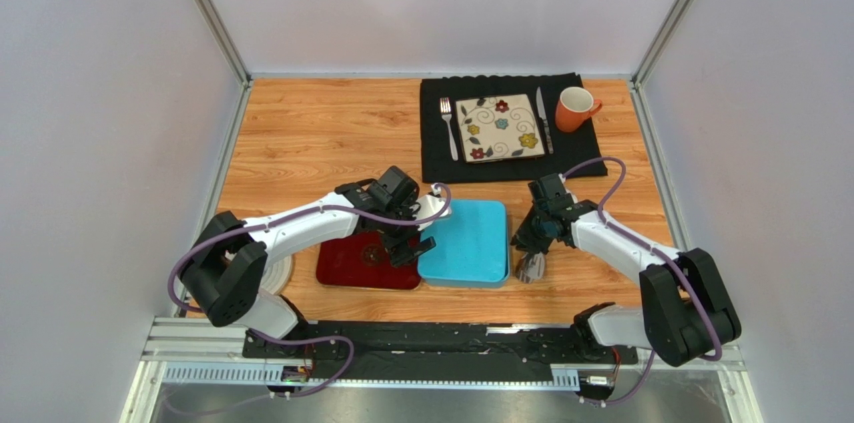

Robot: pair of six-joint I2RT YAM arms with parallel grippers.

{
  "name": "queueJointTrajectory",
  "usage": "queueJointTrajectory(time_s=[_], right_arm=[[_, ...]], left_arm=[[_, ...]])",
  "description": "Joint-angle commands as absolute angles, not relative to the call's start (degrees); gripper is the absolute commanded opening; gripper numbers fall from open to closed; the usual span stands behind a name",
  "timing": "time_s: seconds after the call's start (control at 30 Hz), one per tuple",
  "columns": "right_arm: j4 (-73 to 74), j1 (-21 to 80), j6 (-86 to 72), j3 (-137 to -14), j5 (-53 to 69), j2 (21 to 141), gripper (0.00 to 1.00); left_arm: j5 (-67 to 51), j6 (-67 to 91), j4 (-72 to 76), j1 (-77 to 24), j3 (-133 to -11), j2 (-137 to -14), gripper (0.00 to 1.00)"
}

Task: Pack the chocolate
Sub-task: Close the box lid on the packing box.

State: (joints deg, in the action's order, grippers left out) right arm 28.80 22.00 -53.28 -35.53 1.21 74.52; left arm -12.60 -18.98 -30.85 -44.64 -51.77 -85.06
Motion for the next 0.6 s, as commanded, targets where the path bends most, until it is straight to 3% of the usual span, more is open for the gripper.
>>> queueJointTrajectory(time_s=[0.0,0.57], right_arm=[[26.9,23.4,-55.4,-35.0,2.0,72.8,0.2],[30.1,24.4,-54.3,-35.4,0.0,70.5,0.2]], left_arm=[[-13.8,-17.8,-29.2,-46.2,-55.6,-86.2,0.99],[-13.4,-17.8,-30.8,-47.1,-57.4,-85.3,0.99]])
